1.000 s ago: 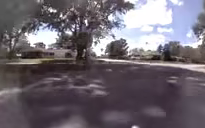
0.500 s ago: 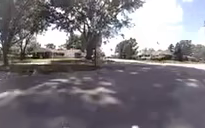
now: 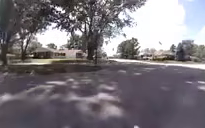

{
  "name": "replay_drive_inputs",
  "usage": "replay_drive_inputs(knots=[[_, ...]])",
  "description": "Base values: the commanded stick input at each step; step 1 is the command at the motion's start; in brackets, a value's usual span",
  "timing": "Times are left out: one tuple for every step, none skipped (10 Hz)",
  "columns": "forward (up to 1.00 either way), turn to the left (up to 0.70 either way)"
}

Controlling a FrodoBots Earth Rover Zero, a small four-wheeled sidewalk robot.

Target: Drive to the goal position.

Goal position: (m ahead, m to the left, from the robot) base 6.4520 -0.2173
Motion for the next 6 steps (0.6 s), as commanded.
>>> replay_drive_inputs(knots=[[0.70,-0.35],[0.70,-0.35],[0.70,-0.35],[0.70,-0.35],[0.70,-0.17],[0.70,-0.06]])
